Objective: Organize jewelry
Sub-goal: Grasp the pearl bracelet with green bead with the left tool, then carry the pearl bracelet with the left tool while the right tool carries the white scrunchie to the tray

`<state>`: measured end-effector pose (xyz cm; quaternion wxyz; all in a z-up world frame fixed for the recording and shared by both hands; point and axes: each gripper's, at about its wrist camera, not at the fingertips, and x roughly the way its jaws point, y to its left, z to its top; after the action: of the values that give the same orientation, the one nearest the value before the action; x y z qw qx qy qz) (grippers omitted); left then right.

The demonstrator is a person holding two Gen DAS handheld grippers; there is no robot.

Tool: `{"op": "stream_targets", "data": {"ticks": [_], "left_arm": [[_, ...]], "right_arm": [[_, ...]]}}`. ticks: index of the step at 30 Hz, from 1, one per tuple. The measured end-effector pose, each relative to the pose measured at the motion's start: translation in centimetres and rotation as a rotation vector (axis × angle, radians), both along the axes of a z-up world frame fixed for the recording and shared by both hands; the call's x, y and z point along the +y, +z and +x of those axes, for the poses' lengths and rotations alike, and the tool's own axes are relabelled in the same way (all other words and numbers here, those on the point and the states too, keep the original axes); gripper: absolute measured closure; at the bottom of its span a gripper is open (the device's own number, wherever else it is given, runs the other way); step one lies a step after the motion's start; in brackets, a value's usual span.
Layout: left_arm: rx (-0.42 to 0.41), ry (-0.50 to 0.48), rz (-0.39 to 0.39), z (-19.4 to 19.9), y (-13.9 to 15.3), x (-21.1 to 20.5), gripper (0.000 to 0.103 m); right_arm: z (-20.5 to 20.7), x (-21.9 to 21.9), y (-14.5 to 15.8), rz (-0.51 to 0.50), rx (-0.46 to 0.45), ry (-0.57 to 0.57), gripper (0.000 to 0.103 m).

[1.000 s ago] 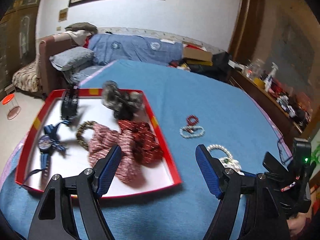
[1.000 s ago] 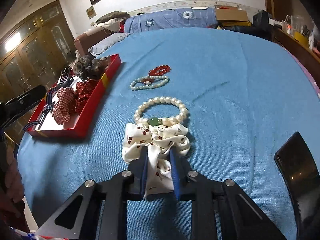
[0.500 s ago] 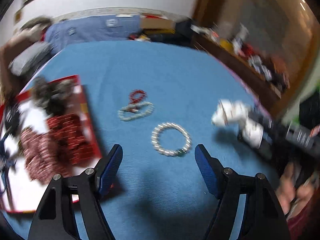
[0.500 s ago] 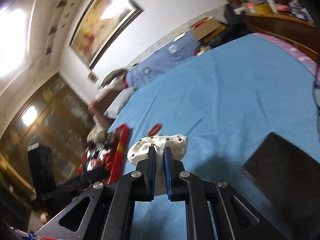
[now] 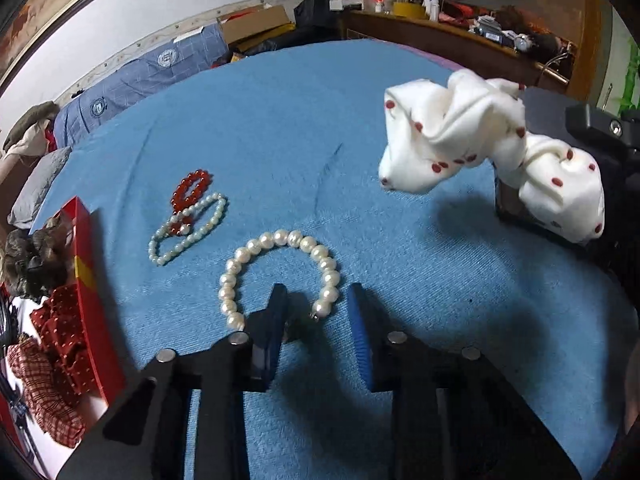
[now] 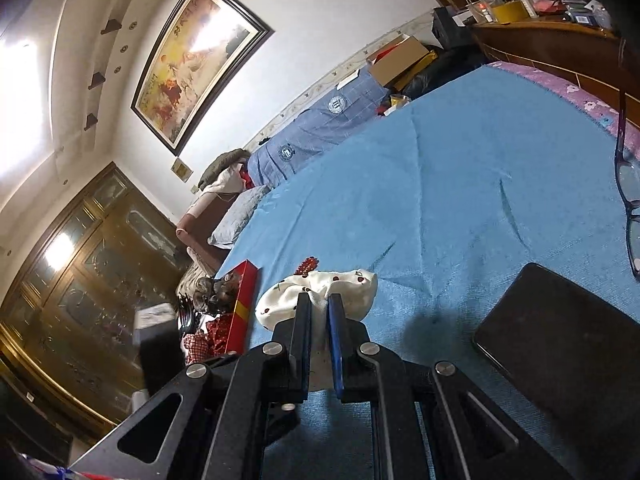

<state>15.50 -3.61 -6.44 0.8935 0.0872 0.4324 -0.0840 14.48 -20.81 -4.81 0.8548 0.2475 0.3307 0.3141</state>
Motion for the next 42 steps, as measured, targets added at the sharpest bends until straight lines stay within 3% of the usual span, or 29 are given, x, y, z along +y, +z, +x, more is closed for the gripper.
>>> {"op": "stream_targets", "data": {"ticks": [3,4,5,8,12,15,21,27,42], "left_arm": [[-0.005,-0.011,0.013,0.1,-0.1,-0.3,0.077],[-0.008,-0.016,0.011,0.1,-0.2,-0.3,0.081],[-0.013,-0.016,0.002,0.1,-0.2,-0.3,0.091],[-0.039,0.030,0.012,-0.4,-0.1,0.0,0.095],[-0.083,0.080,-0.162,-1.9,1.4,2.6,0.095],[-0.160,0.102,-0.210,-3.7,3.2,3.8,0.094],[-0.212,0.146,-0.286,-5.5,5.8,5.6,0.094],[-0.255,0.157,-0.287,-7.2,7.2,5.8,0.094],[-0.254,0.162,-0.281,-7.7,7.5,5.6,0.094]], "right_arm": [[-0.1,-0.1,0.1,0.002,-0.003,0.001,0.094],[-0.1,-0.1,0.1,0.002,-0.004,-0.001,0.094],[-0.1,-0.2,0.1,0.005,-0.004,-0.003,0.094],[0.1,-0.2,-0.1,0.005,-0.004,-0.012,0.094],[0.0,0.0,-0.1,0.000,-0.002,-0.013,0.094],[-0.1,0.3,0.1,-0.010,-0.009,-0.008,0.094],[-0.4,1.4,0.2,-0.061,-0.030,0.007,0.094],[-0.5,2.2,0.2,-0.097,-0.047,0.027,0.094],[-1.2,3.7,0.5,-0.153,-0.097,0.067,0.094]]}}
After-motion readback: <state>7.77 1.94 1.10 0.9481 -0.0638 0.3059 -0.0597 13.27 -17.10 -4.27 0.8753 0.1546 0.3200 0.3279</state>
